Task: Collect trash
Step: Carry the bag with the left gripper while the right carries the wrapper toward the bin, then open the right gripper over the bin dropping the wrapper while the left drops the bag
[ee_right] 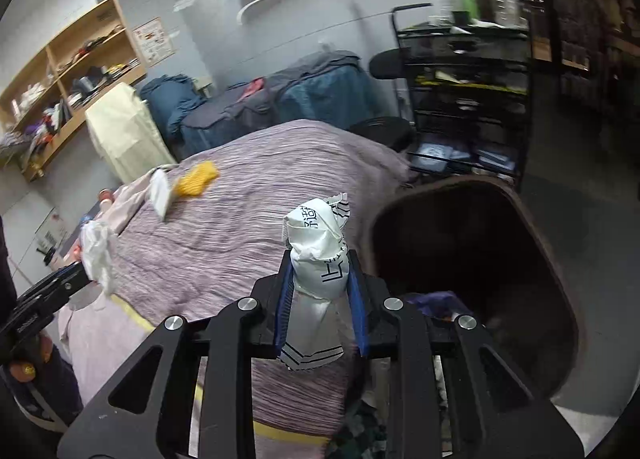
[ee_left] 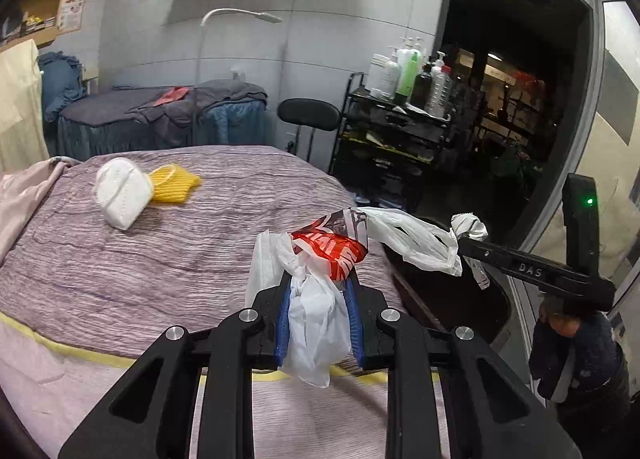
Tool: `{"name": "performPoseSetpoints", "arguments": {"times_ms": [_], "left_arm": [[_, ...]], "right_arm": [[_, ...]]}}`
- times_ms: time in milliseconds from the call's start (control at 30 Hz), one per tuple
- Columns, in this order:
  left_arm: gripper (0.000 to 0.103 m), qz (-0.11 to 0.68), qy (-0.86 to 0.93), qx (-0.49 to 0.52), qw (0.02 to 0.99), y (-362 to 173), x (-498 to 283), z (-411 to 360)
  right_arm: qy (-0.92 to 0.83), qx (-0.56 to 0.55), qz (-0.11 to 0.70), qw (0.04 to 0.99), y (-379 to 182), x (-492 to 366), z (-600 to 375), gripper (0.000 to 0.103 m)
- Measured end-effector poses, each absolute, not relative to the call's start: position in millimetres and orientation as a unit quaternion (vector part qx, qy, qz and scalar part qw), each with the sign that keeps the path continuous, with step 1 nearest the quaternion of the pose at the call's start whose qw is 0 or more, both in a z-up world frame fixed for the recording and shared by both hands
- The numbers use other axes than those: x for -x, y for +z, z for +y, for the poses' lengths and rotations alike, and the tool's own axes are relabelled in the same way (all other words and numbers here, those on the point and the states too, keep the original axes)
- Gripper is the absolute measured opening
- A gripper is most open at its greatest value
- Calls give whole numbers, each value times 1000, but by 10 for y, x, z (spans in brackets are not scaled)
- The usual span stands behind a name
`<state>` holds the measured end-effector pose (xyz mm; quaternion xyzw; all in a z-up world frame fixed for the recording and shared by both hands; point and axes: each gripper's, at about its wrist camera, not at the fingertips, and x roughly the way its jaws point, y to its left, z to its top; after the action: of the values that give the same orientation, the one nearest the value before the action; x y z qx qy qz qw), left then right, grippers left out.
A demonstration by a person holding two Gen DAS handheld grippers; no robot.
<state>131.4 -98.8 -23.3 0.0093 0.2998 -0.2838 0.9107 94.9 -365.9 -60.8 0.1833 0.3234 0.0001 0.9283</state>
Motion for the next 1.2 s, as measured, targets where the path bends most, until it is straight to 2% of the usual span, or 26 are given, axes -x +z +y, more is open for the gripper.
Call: {"name": "performPoseSetpoints", "arguments": {"times_ms": [533, 600, 633, 667, 700, 800, 867, 1200], "left_arm": [[23, 314, -354, -39, 880, -337, -1308, -1799], [23, 317, -360, -43, 876, -353, -1316, -1873], [23, 319, -363, -45, 874, -363, -1321, -1909], [23, 321, -365, -47, 873, -367, -1329, -1936], [23, 323, -367, -49, 871, -374, -1341, -1972], [23, 326, -374, -56, 866, -398, -1337, -2064], [23, 328, -379, -60, 863, -403, -1334, -2117], [23, 344, -410, -78, 841, -416, -1376, -2524]], "right_arm": [[-140, -212, 383, 888, -1266, -988, -4548, 29], [-142, -214, 391, 884, -1341, -992, -4563, 40], [-145, -215, 390, 883, -1350, -1014, -4565, 57], [-148, -217, 388, 884, -1362, -1006, -4571, 68], [-149, -219, 386, 884, -1368, -994, -4576, 71], [-149, -226, 376, 886, -1344, -942, -4578, 72], [-158, -228, 362, 890, -1286, -882, -4598, 77], [-195, -245, 296, 902, -941, -539, -4777, 77]]}}
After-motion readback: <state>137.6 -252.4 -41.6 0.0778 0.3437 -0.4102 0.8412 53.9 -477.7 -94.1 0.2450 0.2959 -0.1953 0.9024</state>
